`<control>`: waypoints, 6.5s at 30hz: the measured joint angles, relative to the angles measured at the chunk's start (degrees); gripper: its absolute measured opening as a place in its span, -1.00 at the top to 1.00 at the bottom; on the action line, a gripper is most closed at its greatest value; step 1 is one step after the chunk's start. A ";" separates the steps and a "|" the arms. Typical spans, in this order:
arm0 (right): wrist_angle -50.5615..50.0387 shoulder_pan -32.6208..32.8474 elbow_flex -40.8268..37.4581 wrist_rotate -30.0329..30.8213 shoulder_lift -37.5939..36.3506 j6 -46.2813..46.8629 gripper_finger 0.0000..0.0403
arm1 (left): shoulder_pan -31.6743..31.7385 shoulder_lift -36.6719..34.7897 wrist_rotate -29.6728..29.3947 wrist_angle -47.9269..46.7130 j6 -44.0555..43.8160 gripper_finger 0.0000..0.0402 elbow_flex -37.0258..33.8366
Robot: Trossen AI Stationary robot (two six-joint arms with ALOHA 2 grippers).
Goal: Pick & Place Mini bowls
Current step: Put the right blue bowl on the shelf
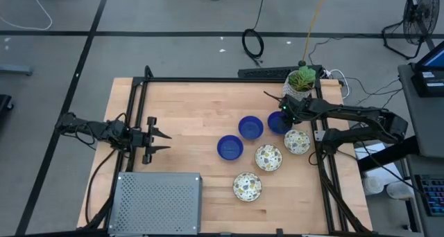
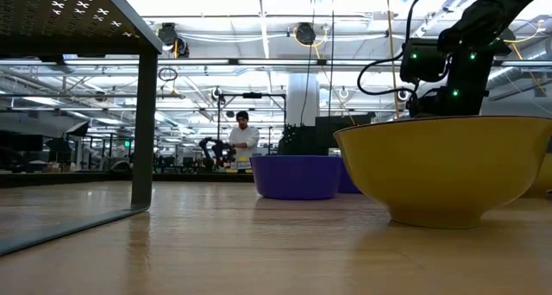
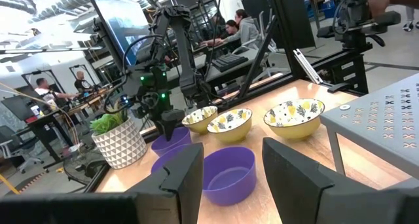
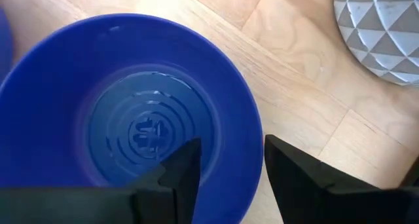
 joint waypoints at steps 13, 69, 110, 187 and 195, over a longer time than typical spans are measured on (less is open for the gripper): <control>2.56 -0.02 -0.02 2.48 -0.07 -4.13 0.96 | 0.00 0.00 0.00 0.01 0.00 0.20 0.00; 94.67 12.55 -2.67 -1.49 8.28 -43.40 1.00 | 0.00 1.98 5.42 4.53 -18.39 0.20 0.02; 102.80 16.04 13.48 13.69 25.84 -67.64 1.00 | 11.74 70.35 -59.84 17.86 -7.33 0.04 42.40; 91.59 15.80 13.66 13.56 25.75 -56.70 0.58 | -13.20 53.44 -83.58 32.98 15.74 0.99 50.84; 91.69 15.80 13.66 13.60 25.75 -56.68 0.58 | -20.69 53.46 -83.52 35.60 13.28 0.99 50.96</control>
